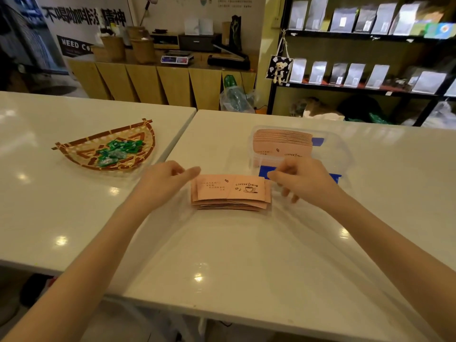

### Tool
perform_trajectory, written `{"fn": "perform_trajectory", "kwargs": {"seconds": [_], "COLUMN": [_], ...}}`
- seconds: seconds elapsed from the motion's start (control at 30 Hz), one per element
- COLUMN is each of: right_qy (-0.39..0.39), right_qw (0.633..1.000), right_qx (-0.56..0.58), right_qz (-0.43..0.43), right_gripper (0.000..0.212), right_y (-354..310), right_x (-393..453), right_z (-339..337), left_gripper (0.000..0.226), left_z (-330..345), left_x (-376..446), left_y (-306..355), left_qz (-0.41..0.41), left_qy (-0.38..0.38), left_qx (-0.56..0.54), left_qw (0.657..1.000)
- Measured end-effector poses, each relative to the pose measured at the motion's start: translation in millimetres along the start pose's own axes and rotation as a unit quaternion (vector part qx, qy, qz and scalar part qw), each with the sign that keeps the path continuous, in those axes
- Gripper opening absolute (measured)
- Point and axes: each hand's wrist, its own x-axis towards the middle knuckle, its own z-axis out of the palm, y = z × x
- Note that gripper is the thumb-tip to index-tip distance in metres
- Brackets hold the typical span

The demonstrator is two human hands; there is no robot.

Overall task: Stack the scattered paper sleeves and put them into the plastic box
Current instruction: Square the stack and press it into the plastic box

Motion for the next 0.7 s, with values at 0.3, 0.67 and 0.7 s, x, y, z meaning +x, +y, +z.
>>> {"fn": "perform_trajectory", "kwargs": {"seconds": [0.3, 0.67, 0.7], "right_qy": [-0.144, -0.174, -0.177], "right_qw": [0.955, 0.932, 0.928], "right_qx": [0.151, 0.207, 0.215], "right_qz": [0.21, 0.242, 0.249], "right_gripper": [0.039, 0.029, 0.029], "right_y": [0, 0, 1], "right_x": [-6, 1, 2], "right_z": [4, 10, 9], "left_gripper": [0.061, 0.052, 0.052], "left_z": [4, 15, 15], "left_x": [4, 0, 0], "left_y": [7, 23, 23], "left_qz": [-0.113, -0.101, -0.1], "left_qy": [-0.115, -0.131, -0.13], "left_qx": [0.016, 0.092, 0.095], "left_qw": [0.987, 0.982, 0.982]}}
